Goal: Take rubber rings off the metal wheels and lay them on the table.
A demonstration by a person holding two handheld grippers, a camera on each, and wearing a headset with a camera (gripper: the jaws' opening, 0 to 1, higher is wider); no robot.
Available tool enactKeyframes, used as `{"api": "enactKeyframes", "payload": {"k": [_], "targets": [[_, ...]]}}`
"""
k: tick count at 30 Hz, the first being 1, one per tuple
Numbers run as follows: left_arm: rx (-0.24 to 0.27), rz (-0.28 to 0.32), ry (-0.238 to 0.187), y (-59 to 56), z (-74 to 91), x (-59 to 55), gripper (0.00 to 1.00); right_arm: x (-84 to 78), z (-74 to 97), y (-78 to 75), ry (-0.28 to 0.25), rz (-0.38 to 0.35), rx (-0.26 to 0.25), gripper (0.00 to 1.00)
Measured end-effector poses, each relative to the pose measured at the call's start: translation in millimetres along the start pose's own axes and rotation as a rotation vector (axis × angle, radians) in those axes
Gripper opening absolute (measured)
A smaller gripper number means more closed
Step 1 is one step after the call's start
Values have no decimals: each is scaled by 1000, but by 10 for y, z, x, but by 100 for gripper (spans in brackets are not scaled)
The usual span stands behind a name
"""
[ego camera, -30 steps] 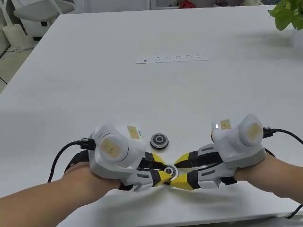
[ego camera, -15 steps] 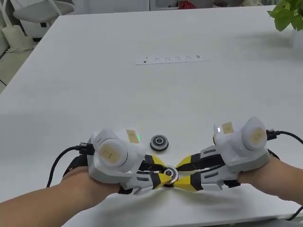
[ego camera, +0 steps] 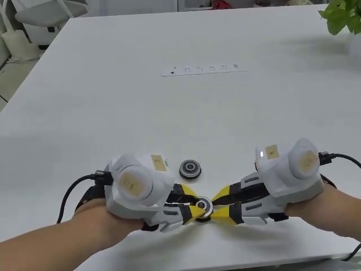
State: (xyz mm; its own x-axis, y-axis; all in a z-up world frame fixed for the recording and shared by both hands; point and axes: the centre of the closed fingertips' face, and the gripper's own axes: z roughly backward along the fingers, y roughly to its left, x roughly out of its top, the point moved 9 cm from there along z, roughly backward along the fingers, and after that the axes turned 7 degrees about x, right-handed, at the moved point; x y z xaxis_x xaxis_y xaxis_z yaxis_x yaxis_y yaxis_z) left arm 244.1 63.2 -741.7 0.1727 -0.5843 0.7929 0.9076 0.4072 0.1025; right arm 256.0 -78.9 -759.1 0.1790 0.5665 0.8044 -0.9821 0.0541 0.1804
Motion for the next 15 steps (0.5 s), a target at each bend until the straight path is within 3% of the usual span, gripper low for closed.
{"api": "enactKeyframes", "payload": {"k": [3,15], "targets": [[1,-1,1,-1,2,-1,13,-2,11,-16,16,2,-11,5],[8,-15,10,-8,6,2,13,19,18,-59,28,-13,-35,0]]}}
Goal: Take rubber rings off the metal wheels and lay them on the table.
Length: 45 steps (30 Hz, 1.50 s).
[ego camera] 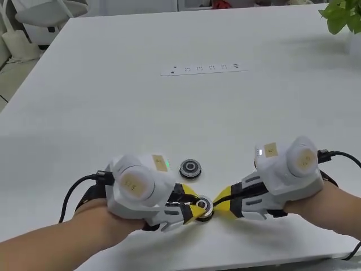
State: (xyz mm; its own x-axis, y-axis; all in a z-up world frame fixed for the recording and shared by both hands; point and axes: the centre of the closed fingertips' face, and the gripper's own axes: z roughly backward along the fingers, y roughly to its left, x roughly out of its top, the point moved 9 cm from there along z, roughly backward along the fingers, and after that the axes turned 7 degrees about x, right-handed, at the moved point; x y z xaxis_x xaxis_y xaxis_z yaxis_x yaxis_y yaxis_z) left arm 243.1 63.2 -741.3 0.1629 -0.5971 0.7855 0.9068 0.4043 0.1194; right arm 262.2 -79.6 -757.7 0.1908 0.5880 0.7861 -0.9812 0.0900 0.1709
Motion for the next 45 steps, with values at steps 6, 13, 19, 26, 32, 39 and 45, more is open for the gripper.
{"api": "enactKeyframes", "payload": {"k": [6,13,19,26,32,39,45], "targets": [[3,-9,5,-1,-1,1,13,-4,38,-16,-22,-65,-2,0],[8,-13,8,-8,0,6,12,-8,51,-20,-50,-143,-1,0],[15,-18,15,-10,-1,13,12,-13,73,-46,-93,-216,-4,0],[20,-14,20,-10,-5,18,12,21,76,-34,-141,-254,9,0],[22,-8,25,-13,-8,22,12,38,79,-16,-141,-246,12,0],[23,-5,31,-11,-8,28,12,91,55,16,-135,-223,28,0],[24,-4,32,-13,-5,28,12,92,57,23,-141,-227,34,0]]}}
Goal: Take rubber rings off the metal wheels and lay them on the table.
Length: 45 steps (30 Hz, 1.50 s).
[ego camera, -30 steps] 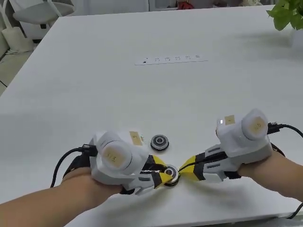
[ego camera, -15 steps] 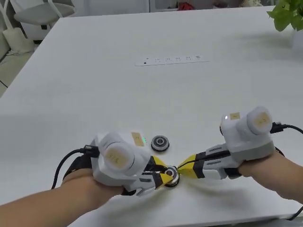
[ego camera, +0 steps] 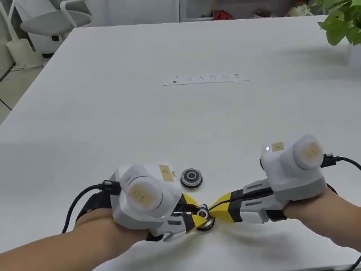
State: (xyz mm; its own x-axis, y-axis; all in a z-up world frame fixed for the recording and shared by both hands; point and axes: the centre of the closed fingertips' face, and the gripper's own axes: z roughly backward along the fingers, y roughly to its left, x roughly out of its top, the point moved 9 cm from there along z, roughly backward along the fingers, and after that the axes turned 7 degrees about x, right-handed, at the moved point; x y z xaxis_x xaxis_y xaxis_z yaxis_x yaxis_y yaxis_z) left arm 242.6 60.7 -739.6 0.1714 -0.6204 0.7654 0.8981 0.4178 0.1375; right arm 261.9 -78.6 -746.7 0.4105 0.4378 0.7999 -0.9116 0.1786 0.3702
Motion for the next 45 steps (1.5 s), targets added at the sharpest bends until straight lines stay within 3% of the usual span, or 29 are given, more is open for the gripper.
{"api": "enactKeyframes", "payload": {"k": [9,11,14,26,32,45], "targets": [[-1,2,1,-3,5,-2,12,14,-19,42,-7,1,19,0],[-1,1,1,-3,6,-2,12,23,-36,70,-13,8,51,0],[0,0,0,-5,8,-3,12,9,-54,91,13,36,45,0],[-21,-5,-43,14,11,-34,13,-4,-14,51,1,4,44,0],[-33,4,-38,15,13,-20,15,25,0,72,-3,1,50,0],[-66,22,-49,60,225,40,25,93,62,117,-14,-5,68,0]]}}
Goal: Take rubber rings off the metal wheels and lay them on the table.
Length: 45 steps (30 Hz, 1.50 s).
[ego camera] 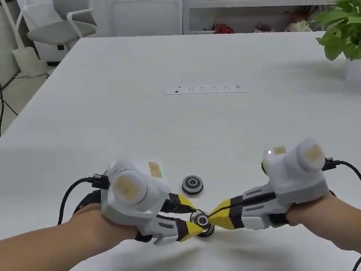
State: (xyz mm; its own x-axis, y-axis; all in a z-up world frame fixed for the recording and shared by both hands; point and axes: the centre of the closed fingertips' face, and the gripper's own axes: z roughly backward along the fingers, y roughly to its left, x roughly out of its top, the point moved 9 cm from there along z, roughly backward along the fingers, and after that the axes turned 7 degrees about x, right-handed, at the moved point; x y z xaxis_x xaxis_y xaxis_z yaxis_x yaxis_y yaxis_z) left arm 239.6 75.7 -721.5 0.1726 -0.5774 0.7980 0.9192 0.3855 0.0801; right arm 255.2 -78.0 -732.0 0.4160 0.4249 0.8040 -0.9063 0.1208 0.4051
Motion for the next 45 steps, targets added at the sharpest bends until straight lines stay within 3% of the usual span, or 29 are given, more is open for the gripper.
{"api": "enactKeyframes", "payload": {"k": [20,24,33,45], "targets": [[65,49,-91,29,513,85,39,193,44,101,-41,12,14,0],[85,77,-101,64,607,39,42,237,32,124,-52,12,21,0],[141,59,-81,117,794,-98,50,330,-51,146,-54,20,39,0],[267,150,-104,260,1118,-301,55,452,-253,129,-72,29,49,0]]}}
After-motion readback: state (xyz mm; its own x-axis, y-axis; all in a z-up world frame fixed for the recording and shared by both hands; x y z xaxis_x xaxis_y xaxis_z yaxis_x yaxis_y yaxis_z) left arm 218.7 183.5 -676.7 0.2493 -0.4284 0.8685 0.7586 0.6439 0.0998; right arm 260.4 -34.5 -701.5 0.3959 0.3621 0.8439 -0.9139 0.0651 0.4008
